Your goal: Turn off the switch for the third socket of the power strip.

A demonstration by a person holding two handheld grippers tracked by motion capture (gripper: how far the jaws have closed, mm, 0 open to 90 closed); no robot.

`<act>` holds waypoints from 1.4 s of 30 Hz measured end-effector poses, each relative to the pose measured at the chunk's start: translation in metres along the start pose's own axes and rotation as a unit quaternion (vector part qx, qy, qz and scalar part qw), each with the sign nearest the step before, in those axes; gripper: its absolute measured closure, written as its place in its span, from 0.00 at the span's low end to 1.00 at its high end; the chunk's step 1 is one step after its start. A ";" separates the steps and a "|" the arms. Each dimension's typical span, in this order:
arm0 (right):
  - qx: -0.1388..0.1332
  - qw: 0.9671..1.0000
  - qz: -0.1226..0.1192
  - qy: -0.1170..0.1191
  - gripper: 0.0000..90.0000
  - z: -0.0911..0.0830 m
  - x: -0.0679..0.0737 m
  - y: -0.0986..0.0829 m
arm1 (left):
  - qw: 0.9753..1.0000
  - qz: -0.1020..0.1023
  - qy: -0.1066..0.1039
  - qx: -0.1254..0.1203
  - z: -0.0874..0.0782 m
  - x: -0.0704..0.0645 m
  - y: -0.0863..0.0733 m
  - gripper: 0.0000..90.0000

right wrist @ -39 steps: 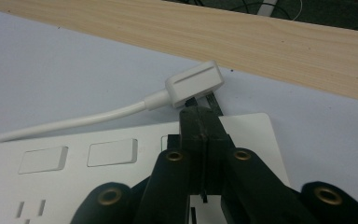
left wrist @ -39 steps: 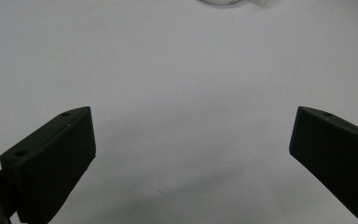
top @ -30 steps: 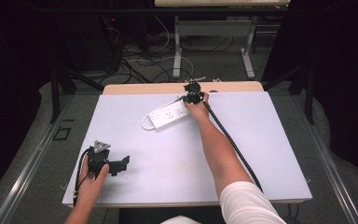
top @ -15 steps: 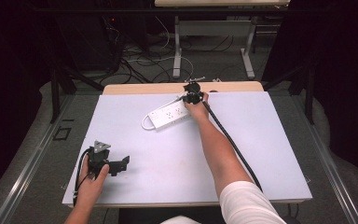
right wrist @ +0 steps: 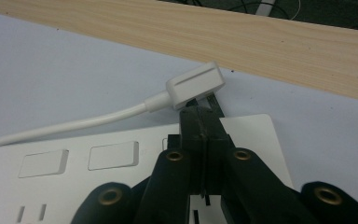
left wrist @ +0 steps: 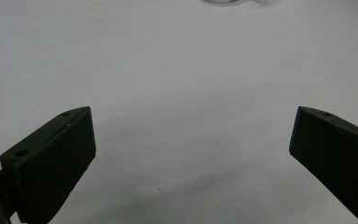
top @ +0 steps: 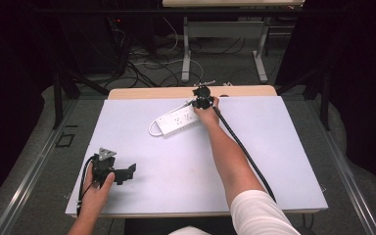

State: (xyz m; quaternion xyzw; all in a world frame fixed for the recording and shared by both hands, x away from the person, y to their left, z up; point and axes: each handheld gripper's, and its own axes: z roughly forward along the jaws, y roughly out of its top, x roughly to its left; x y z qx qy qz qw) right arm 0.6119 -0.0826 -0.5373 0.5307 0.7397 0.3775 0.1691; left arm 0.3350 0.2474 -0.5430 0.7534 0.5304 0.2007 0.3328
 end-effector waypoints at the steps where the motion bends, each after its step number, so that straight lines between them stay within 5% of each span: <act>1: 0.001 1.000 -0.002 0.000 1.00 0.000 0.000 0.000 | 1.000 0.000 0.000 0.000 0.000 0.000 0.000 0.00; 33: -0.001 1.000 0.001 0.001 1.00 -0.001 -0.009 -0.001 | 1.000 0.001 0.003 -0.003 0.001 -0.001 -0.001 0.00; 42: 0.005 1.000 0.001 -0.017 0.96 -0.004 -0.009 -0.001 | 1.000 0.001 0.003 -0.005 0.001 -0.001 -0.001 0.00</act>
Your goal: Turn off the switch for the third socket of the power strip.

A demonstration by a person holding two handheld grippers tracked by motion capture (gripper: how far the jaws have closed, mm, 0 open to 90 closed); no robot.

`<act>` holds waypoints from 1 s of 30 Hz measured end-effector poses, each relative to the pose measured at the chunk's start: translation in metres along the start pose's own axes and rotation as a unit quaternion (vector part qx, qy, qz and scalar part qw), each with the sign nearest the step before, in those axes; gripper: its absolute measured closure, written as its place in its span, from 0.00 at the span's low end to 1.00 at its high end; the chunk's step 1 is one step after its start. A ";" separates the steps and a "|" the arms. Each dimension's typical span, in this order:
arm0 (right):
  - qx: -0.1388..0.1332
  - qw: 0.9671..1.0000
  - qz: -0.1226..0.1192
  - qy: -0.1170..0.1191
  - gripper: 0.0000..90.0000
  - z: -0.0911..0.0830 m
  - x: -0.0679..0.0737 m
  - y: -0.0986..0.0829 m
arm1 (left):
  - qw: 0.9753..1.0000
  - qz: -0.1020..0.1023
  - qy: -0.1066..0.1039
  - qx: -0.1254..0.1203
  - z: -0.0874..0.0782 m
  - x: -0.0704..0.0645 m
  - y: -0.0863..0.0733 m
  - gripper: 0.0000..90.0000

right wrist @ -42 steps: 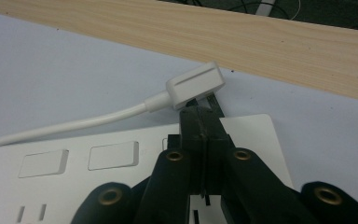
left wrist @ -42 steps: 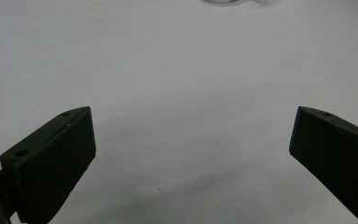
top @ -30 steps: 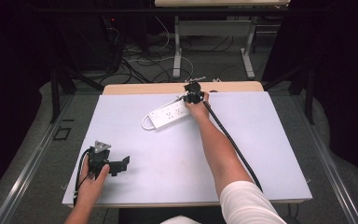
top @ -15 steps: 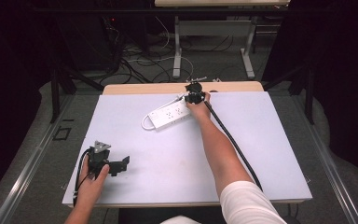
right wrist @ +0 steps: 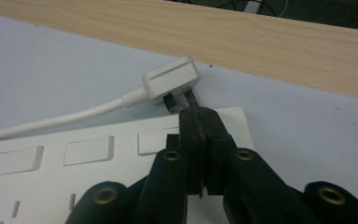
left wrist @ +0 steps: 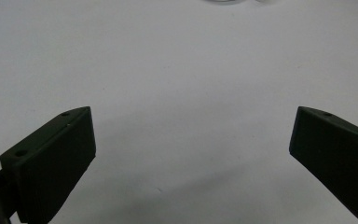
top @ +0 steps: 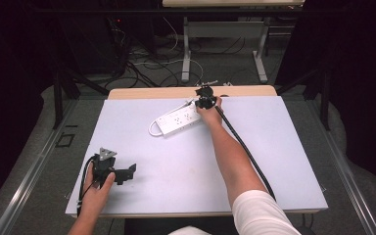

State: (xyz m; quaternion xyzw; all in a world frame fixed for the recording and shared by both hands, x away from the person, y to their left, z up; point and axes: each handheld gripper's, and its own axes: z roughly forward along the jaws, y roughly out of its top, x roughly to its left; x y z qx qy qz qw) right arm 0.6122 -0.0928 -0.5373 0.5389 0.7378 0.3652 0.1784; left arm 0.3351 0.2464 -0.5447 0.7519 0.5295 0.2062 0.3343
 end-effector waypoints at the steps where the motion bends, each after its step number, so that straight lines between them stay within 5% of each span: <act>1: -0.001 1.000 -0.004 0.001 0.95 0.000 -0.001 0.000 | 1.000 -0.001 0.000 0.000 0.000 0.000 0.000 0.00; 30: 0.027 0.999 -0.031 -0.021 0.51 -0.012 0.009 0.001 | 1.000 -0.001 -0.002 0.006 0.001 -0.001 0.001 0.00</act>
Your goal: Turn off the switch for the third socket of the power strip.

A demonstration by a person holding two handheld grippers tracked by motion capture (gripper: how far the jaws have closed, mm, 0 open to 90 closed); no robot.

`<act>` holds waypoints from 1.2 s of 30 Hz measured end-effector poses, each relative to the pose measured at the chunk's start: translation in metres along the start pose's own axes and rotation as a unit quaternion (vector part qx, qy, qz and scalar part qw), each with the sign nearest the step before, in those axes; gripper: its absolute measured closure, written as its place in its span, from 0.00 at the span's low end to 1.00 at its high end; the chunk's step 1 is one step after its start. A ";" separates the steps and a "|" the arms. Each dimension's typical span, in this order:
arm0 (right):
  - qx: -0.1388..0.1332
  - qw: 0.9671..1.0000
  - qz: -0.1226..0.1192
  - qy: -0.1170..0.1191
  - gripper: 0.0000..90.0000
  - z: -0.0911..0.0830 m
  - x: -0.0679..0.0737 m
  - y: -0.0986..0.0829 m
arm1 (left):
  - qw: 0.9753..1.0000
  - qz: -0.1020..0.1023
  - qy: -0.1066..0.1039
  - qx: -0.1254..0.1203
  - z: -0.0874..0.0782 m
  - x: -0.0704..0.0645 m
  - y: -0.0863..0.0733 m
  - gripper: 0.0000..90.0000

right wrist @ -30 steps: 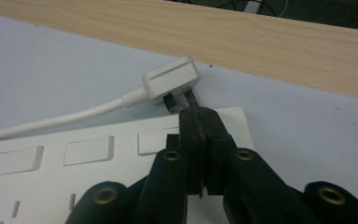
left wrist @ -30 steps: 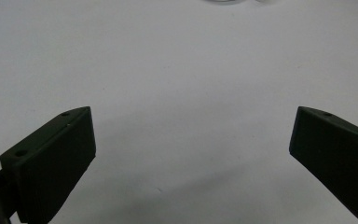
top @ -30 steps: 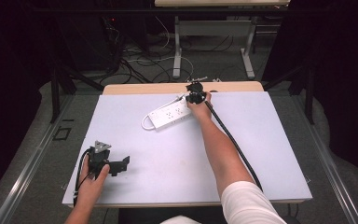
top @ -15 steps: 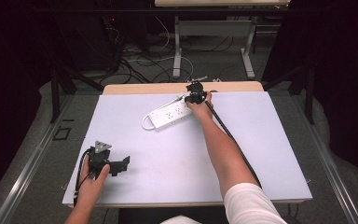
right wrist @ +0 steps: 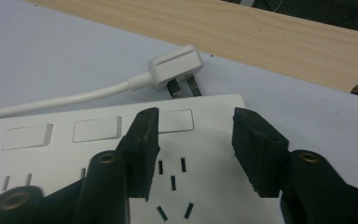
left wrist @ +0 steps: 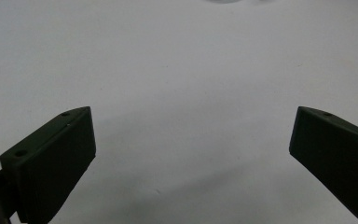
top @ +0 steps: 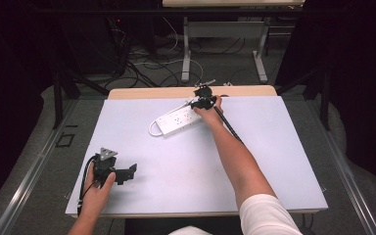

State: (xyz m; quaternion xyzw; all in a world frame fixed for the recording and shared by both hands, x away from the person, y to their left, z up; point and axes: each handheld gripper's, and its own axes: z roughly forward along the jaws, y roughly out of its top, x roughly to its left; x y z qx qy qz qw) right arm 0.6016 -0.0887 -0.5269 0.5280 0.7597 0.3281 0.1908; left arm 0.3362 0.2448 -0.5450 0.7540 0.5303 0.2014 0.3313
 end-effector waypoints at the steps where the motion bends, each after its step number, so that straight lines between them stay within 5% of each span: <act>1: 0.002 1.000 -0.002 0.000 0.48 -0.001 0.000 0.000 | 1.000 0.002 0.000 -0.001 0.000 0.000 0.000 0.00; 22: 0.037 0.999 0.022 -0.001 0.18 -0.019 0.001 0.000 | 1.000 0.008 0.002 -0.003 0.002 -0.001 0.000 0.00; 30: 0.058 0.998 0.008 -0.020 0.17 -0.028 0.006 -0.003 | 1.000 0.008 0.001 -0.003 0.002 -0.002 0.000 0.00; 36: 0.054 0.998 0.017 -0.009 0.17 -0.042 0.005 -0.006 | 1.000 0.011 0.000 0.000 0.001 -0.003 0.001 0.00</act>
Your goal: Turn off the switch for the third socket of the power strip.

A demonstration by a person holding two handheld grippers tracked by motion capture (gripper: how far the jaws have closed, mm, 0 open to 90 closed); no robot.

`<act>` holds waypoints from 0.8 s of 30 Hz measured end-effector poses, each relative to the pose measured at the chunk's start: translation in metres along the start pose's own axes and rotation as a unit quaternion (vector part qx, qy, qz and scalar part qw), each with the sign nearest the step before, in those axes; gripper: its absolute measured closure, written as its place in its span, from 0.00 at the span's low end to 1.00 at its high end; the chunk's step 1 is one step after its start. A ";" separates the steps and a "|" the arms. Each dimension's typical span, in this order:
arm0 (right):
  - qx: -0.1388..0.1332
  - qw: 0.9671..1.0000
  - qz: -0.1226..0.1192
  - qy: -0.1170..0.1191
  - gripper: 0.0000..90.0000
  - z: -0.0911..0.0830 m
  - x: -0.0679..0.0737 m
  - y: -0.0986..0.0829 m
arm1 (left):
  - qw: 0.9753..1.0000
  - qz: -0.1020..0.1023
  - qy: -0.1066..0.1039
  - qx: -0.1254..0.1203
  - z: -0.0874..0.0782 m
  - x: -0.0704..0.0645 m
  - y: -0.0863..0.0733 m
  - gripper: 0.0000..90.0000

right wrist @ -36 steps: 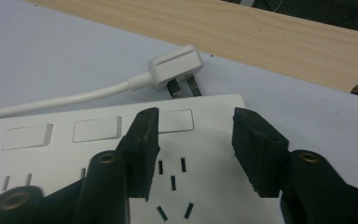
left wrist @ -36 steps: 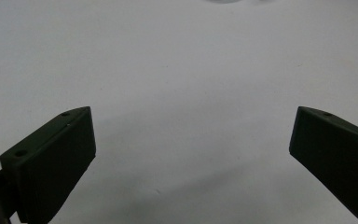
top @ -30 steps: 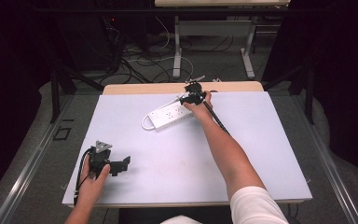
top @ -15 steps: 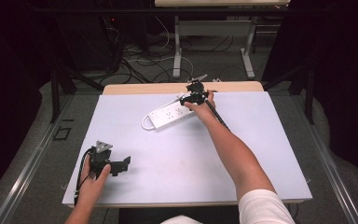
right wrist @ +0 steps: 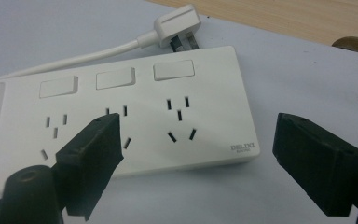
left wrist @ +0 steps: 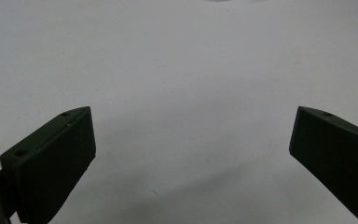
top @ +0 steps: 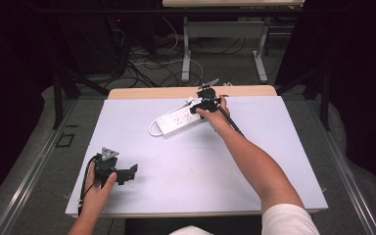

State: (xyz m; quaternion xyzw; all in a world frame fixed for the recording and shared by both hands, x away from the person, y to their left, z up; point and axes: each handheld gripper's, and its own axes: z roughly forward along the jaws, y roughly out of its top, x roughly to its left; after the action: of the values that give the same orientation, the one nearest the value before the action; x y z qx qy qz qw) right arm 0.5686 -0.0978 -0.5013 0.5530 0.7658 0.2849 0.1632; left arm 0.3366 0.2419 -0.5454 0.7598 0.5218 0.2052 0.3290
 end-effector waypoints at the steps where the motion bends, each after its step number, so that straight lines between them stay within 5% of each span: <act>1: -0.001 1.000 -0.001 0.000 0.17 -0.002 0.000 -0.001 | 1.000 0.000 0.000 0.001 0.000 0.000 0.000 0.00; 9: 0.000 1.000 0.003 0.012 0.16 -0.023 -0.006 -0.010 | 1.000 -0.001 -0.001 -0.006 0.000 -0.001 0.000 0.00; 24: -0.006 0.998 0.002 0.058 0.00 -0.061 -0.015 -0.034 | 1.000 0.001 -0.002 -0.003 0.000 -0.002 0.000 0.00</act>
State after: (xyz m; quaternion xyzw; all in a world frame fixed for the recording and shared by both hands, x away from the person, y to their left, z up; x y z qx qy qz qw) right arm 0.5139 -0.1348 -0.4754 0.5363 0.7709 0.3214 0.1215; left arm 0.3359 0.2400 -0.5447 0.7601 0.5195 0.2054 0.3320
